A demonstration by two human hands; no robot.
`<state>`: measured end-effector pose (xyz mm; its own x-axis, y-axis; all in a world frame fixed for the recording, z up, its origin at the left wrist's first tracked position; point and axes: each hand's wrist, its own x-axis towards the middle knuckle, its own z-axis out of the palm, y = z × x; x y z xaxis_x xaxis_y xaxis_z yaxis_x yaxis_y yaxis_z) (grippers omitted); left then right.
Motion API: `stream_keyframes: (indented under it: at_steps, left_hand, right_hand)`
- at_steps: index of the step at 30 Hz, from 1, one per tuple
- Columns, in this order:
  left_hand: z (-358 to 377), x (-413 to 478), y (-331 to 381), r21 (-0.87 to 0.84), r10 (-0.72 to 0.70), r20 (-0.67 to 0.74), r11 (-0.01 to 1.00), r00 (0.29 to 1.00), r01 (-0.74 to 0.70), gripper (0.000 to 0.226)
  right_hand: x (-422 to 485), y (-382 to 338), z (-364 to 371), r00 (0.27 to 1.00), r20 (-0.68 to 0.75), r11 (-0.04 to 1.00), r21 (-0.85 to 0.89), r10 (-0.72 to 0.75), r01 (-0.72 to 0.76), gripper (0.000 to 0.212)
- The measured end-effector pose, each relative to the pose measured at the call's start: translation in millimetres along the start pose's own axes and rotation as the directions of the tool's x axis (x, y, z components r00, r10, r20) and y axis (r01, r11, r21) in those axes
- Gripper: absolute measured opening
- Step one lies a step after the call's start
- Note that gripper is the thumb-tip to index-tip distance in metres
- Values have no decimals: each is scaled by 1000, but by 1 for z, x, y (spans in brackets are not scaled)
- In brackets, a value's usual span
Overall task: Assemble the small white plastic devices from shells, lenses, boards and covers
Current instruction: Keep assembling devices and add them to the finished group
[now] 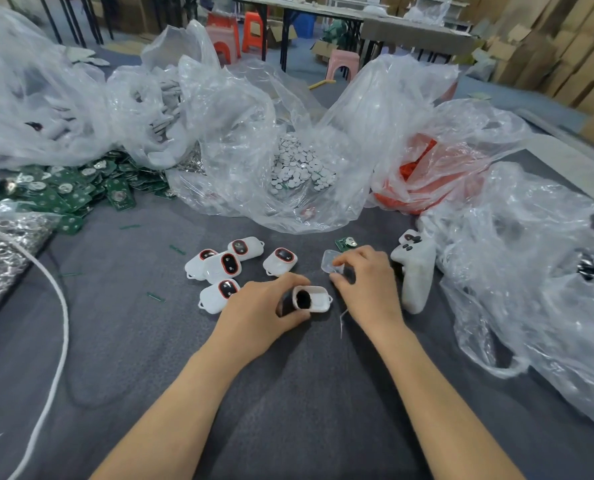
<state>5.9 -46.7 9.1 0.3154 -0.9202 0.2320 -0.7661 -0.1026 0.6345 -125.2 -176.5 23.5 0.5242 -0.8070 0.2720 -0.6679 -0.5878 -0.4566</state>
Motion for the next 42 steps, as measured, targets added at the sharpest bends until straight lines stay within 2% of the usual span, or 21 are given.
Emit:
stream_keyframes:
  at_steps: [4,6,8,10,13,16,19,22,27,30,31,32,34,35,37,39,40,42]
  left_hand:
    - [1,-1,-1,-63,-10,-33,998,999,8,33]
    - [2,-1,-1,-103,-28,-76,994,997,20,28]
    - [2,-1,-1,-149,-48,-121,988,992,29,21]
    - [2,-1,0,-184,-75,-149,982,986,47,15]
    - [1,0,2,-211,-99,-162,975,982,64,13]
    - [1,1,3,-274,-107,-164,960,981,59,13]
    - [1,0,4,-337,-123,-176,940,977,58,17]
    - [0,0,6,-376,-154,-171,923,973,80,22]
    - [-1,-1,9,-366,-128,-221,930,967,40,20]
    - [2,0,9,-394,-150,-257,919,955,39,21]
    - [2,0,9,-417,-171,-269,908,948,46,23]
    - [2,1,10,-446,-194,-276,893,942,53,25]
    - [1,2,9,-512,-236,-270,856,933,68,25]
    - [1,2,9,-535,-251,-264,842,931,75,24]
    - [2,2,8,-546,-258,-259,834,931,80,23]
    - [2,2,9,-543,-257,-262,836,930,78,23]
    - [2,2,8,-542,-258,-265,837,929,78,23]
    - [2,3,7,-531,-254,-270,844,929,77,26]
  right_hand:
    - [0,3,11,990,-78,986,-126,-118,107,5]
    - [0,3,13,981,-125,983,-122,-150,134,3]
    - [0,5,10,963,-247,992,31,-109,121,1]
    - [-3,8,4,945,-327,952,289,-1,101,3]
    - [-5,12,-3,947,-238,789,614,216,-26,11]
    - [-4,9,-9,930,-82,543,828,358,-136,19]
    - [-5,3,-14,942,48,367,913,332,-176,19]
    - [-10,-4,-14,968,138,324,924,208,-202,19]
    - [-18,-18,-12,979,204,384,902,24,-197,16]
    - [-17,-17,-12,979,182,354,913,90,-202,17]
    - [-16,-14,-13,978,135,398,898,157,-188,17]
    - [-15,-8,-13,973,55,510,844,222,-164,19]
    - [-12,3,-14,957,-136,820,556,255,-139,24]
    - [-12,6,-14,953,-192,907,395,236,-145,31]
    - [-13,6,-14,955,-238,958,265,177,-112,50]
    - [-14,2,-16,944,-318,969,245,93,-13,69]
    - [-16,0,-17,924,-376,972,235,72,20,73]
    - [-17,-5,-21,843,-537,981,179,28,81,67]
